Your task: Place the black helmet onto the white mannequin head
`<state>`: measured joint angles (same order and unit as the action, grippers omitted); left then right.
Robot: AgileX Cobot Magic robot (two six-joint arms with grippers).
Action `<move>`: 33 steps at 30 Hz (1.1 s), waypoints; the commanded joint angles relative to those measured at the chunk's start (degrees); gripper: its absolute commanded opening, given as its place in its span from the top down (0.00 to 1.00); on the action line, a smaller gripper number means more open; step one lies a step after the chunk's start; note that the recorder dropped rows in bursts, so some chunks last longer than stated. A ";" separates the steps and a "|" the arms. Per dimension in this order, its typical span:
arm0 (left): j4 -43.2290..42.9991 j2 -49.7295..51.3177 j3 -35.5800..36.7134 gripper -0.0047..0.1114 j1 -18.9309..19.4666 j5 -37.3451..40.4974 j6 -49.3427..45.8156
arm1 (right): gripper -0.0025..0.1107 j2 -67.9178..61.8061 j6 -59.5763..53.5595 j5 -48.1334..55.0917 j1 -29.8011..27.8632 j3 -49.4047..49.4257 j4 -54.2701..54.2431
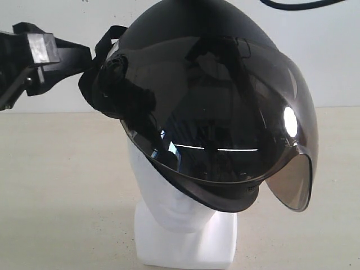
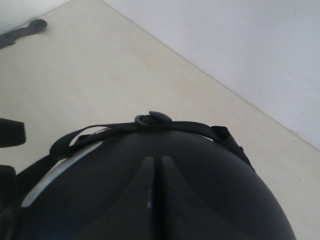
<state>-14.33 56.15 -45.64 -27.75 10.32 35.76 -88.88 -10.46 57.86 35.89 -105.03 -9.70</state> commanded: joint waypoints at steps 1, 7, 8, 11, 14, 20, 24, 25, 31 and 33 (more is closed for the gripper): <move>0.45 1.58 -1.02 0.51 -0.30 0.62 -0.88 | 0.98 -0.65 -0.15 3.89 0.03 0.37 1.51; 1.78 2.13 -1.02 0.69 -0.30 6.52 -0.88 | 0.98 -0.65 -0.15 3.66 0.03 0.37 1.51; 1.91 2.18 -1.02 0.81 -0.30 7.12 -0.88 | 0.98 -0.65 -0.15 3.31 0.03 0.37 1.51; 1.91 2.27 -1.02 0.92 -0.30 7.55 -1.19 | 0.98 -0.65 -0.15 3.31 0.03 0.37 1.51; 6.04 2.27 -1.02 0.92 -0.30 10.47 -4.98 | 0.98 -0.65 -0.01 3.37 0.03 0.37 1.27; 15.33 2.27 -0.81 0.92 -0.30 11.09 -14.35 | 0.98 -0.65 -0.01 2.78 0.03 0.37 1.29; 16.05 2.27 2.19 0.92 -0.30 10.79 -13.95 | 0.98 -0.65 -0.01 3.27 0.03 0.37 1.29; 16.05 2.27 3.83 0.92 -0.30 9.95 -13.95 | 0.98 -0.65 -0.01 3.27 0.03 0.37 1.29; 16.91 2.27 8.43 0.92 -0.30 5.83 -12.90 | 0.98 -0.65 -0.13 3.27 0.03 0.37 1.29; 16.91 2.27 9.09 0.92 -0.30 5.82 -12.80 | 0.98 -0.65 -0.49 3.09 0.03 0.37 1.29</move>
<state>2.61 58.01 -38.83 -27.97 10.04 22.63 -88.88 -10.35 57.53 35.89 -105.03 -9.66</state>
